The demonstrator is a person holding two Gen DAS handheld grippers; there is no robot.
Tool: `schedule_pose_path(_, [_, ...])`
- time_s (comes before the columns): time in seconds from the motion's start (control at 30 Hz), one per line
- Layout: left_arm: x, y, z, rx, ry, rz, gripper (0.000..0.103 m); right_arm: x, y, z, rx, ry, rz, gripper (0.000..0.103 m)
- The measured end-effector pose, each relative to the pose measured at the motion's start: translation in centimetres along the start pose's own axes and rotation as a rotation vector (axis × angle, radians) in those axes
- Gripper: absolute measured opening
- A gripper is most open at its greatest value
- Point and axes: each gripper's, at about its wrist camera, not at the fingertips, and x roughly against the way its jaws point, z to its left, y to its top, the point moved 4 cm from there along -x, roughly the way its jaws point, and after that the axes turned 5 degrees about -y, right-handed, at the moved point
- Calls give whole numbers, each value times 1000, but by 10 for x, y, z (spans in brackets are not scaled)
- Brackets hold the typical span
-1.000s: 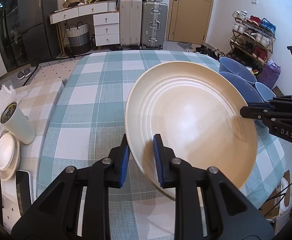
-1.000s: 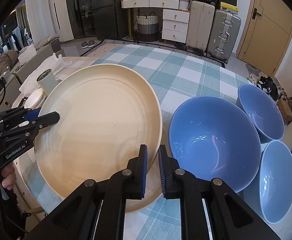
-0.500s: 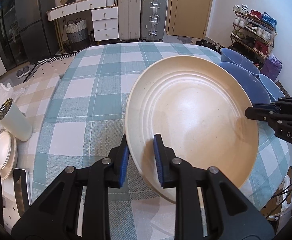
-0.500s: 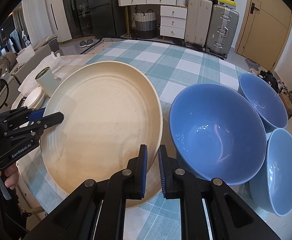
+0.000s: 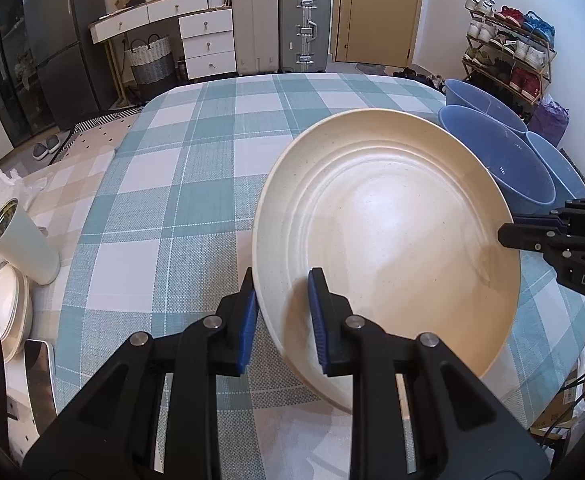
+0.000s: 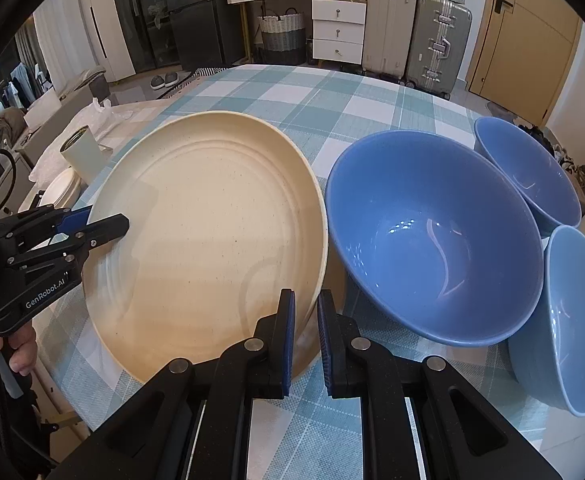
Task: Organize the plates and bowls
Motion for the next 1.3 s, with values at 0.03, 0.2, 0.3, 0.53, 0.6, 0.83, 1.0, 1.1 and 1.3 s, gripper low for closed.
schedule_pose_path(0.03, [-1,0,1,1,-1,0,20,-1,-1,0,1,0,1,12])
schedule_pose_path(0.2, [-5,0,2,3,-4,2,20,-4,-1,0,-1,-3,4,12])
schedule_pose_path(0.3, [-9,-2,2,2,-5,4,20,-4,0,-2,-6,-3,4,12])
schedule_pose_path(0.53, [-16,-3,-2,-16,4,2,21,-6,-3,-4,-5,-14,8,12])
schedule_pose_path(0.6, [-18,-3,-3,-16,5,7,21,-7,-3,-5,-4,-17,9,12])
schedule_pose_path(0.83, [-23,-4,-5,-32,28,5,23,-8,-4,-3,10,-34,9,12])
schedule_pose_path(1.0, [-24,-5,-7,-50,39,7,24,-10,-7,-2,18,-49,15,12])
schedule_pose_path(1.1, [-25,-6,-8,-53,44,8,24,-11,-8,-2,19,-50,15,13])
schedule_pose_path(1.3, [-27,-7,-11,-72,70,6,24,-13,-10,-1,34,-68,19,13])
